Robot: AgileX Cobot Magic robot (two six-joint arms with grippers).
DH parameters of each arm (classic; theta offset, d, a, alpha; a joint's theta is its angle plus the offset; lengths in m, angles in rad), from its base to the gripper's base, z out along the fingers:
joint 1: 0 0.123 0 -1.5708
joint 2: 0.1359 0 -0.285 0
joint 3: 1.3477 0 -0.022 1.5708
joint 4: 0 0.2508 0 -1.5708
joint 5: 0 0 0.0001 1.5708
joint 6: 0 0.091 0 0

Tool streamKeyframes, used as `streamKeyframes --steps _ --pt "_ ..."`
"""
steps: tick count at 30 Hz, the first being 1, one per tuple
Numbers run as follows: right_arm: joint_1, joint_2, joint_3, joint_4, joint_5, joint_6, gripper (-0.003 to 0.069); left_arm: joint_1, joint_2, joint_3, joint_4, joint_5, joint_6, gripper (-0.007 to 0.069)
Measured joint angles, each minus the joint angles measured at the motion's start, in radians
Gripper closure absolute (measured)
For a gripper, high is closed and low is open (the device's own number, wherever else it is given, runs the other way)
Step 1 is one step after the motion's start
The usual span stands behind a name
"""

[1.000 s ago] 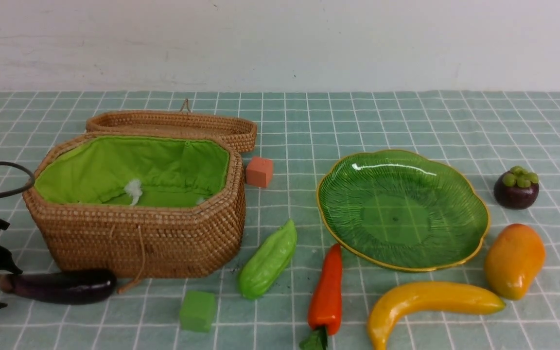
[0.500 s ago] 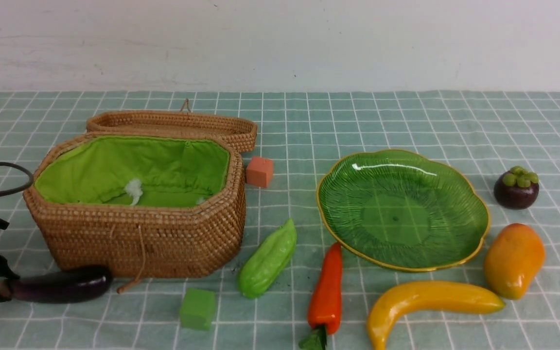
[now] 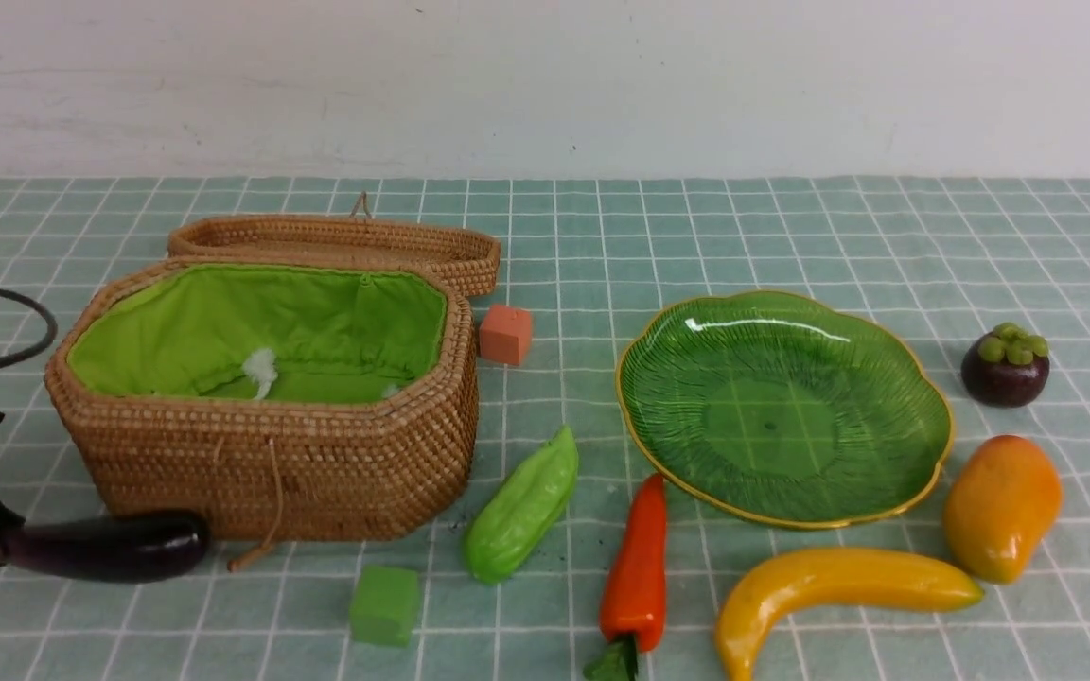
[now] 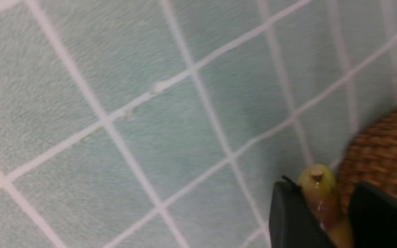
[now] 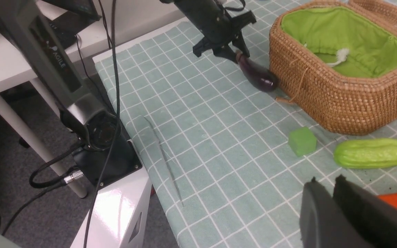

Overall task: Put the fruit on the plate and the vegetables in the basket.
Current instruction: Use the left arm to grab an eggplant and put it into the left basket

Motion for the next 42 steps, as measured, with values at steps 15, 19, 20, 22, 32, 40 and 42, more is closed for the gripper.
streamKeyframes --steps 15,19,20,22,32,40,42 --pt "0.0 0.0 0.0 0.0 -0.012 0.027 0.0587 0.0 -0.386 0.005 0.219 0.073 0.061 0.0414" --pt "0.0 0.0 0.0 0.0 -0.051 0.04 0.0587 -0.034 -0.509 0.005 0.283 0.072 0.151 0.0414" --pt "0.0 0.0 0.0 0.0 -0.051 0.04 0.0587 -0.034 -0.515 0.003 0.283 0.072 0.16 0.0414" --pt "0.0 0.0 0.0 -0.001 -0.064 0.043 0.0587 -0.093 -0.565 -0.022 0.324 0.081 0.278 0.0414" --pt "0.0 0.0 0.0 -0.128 -0.101 0.045 0.0586 -0.488 -0.46 -0.381 0.419 0.105 0.872 0.0414" --pt "0.0 0.0 0.0 -0.221 -0.14 0.085 0.0585 -0.676 -0.132 -0.513 0.492 0.081 1.217 0.0414" --pt "0.0 0.0 0.0 -0.221 -0.138 0.091 0.0585 -0.68 -0.059 -0.52 0.546 0.043 1.242 0.0414"
